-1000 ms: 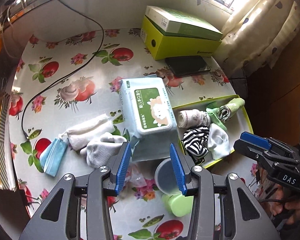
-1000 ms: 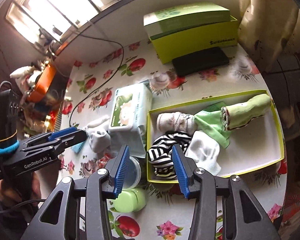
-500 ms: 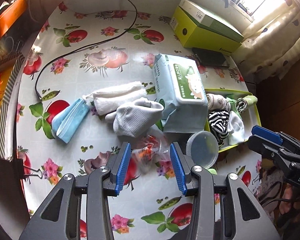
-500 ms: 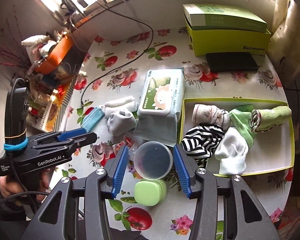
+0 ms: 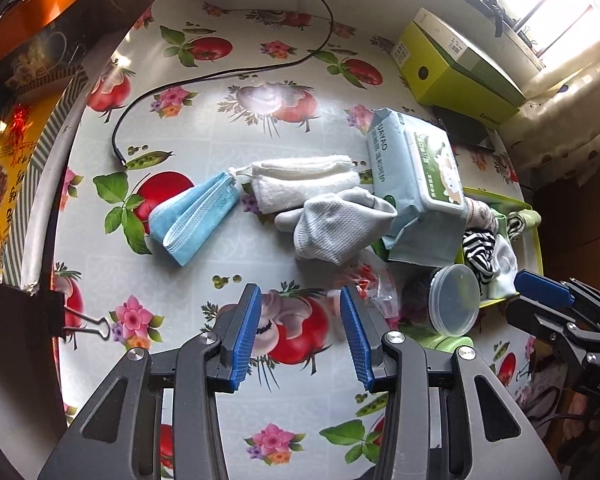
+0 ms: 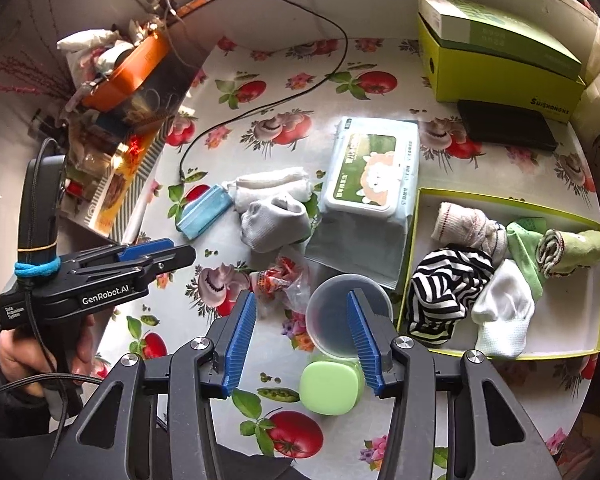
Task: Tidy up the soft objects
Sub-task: 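Move both grippers back to the remaining items beside the wipes, then grasp the blue face mask with the left gripper while the right grasps the candy bag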
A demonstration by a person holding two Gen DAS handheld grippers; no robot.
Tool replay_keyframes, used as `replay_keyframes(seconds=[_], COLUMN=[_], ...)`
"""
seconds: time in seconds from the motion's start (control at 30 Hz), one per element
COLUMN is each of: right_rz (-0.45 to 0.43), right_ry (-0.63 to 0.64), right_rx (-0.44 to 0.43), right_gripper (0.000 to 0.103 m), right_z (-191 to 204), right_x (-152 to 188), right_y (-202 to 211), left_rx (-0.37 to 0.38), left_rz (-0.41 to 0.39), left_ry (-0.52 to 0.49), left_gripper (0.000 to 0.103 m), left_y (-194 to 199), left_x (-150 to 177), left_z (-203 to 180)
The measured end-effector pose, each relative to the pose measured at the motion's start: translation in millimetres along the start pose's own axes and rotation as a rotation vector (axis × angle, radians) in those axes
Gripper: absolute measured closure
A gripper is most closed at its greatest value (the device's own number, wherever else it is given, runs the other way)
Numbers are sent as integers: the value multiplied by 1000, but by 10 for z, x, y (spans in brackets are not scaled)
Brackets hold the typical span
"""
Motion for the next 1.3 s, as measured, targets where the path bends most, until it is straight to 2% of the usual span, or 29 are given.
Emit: replay_keyframes(seconds=[0.23,0.43,0.7,0.73,0.93,1.07,1.13,1.17,1.3], right_rz=[98,183,308,323,395,413,411,412,394], right_ry=[84,153,194,197,223,255,274,277,254], right_rx=[-3,36,121,130,192,210,215,215,179], right_gripper=[56,53,52,52,51,51,59,70,72], right_z=[222,348,319,316,265,272,272,273,254], right_x=[-40,-55,-36,-29,18,42,44,46,49], right_y=[-437,-818,-1265,-1312,-1523,-1584,-1591,-1600,-1558], left_rx=[-31,-51,-55,-50,-40,-32,-33,-33,-28], left_rz=[-13,-21,-25,-22,-8,6,14,18,30], left_ry=[76,102,51,39,-11,-36,-44,-46,-53], left_gripper=[61,61,60,58,56,56,56,56,56], left_y=[-16,-103,-322,-355,-525,-625,-675,-698,-765], left_x=[-93,-192,-375,-398,-504,-519,-513,-513,-499], left_z=[432,751,905,904,878,845,835,833,812])
Point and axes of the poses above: each gripper's, at about its wrist camera, not at the fingertips, and y roughly against the way its jaws point, z to its left, x to its underside, the point moved 8 cm from there along -y, roughly the way its jaws point, and after that the axes turned 7 degrees about -x, right-handed, at the moved point
